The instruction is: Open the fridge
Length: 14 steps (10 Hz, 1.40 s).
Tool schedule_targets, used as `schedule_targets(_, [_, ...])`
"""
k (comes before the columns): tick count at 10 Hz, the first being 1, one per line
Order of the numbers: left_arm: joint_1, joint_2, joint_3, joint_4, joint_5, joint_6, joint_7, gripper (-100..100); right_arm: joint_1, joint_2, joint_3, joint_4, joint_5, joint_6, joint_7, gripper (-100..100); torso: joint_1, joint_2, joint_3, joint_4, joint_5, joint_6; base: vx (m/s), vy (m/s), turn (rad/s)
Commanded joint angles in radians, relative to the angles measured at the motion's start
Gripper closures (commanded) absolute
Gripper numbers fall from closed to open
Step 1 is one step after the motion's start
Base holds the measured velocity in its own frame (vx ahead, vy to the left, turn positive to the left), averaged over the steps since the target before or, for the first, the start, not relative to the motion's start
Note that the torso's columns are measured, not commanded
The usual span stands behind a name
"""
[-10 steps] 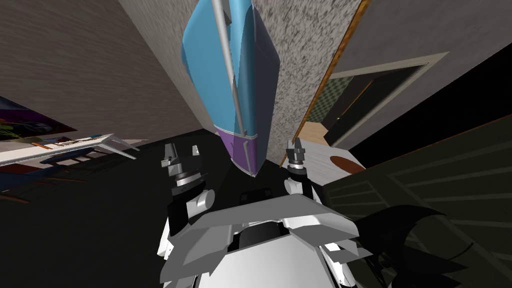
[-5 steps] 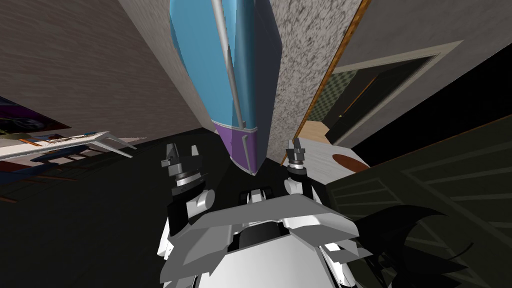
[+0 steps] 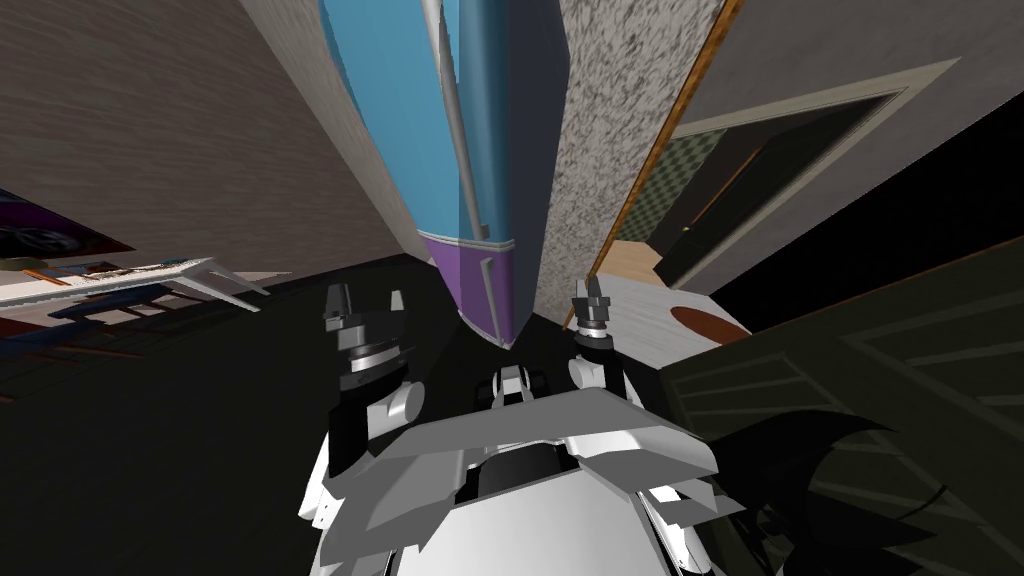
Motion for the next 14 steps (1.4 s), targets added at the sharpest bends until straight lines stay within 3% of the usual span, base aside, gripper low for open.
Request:
schedule_targets(1, [0.007, 0.057, 0.013, -0.009, 0.021, 0.033, 0.014, -100, 0.0, 0.0, 0.0, 0.0, 0.0, 0.0, 0.0, 0, 0.0, 0.001, -0.001, 0.001, 0.0, 0.0, 0.042, -0.06, 0.038])
schedule_targets(2, [0.013, 0.082, 0.025, -0.016, 0.041, 0.066, 0.027, -100, 0.0, 0.0, 0.0, 0.0, 0.0, 0.0, 0.0, 0, 0.001, 0.002, 0.0, 0.001, 0.0, 0.0, 0.074, -0.084, 0.075])
schedule_targets(5, [0.023, 0.101, 0.047, -0.026, 0.077, 0.126, 0.05, -100, 0.0, 0.0, 0.0, 0.0, 0.0, 0.0, 0.0, 0, 0.0, 0.001, -0.001, 0.001, 0.0, 0.0, 0.082, -0.11, 0.049])
schedule_targets(14, [0.06, 0.11, 0.129, -0.04, 0.212, 0.348, 0.137, -100, 0.0, 0.0, 0.0, 0.0, 0.0, 0.0, 0.0, 0, 0.0, 0.001, -0.001, 0.001, 0.0, 0.0, 0.084, -0.108, 0.059])
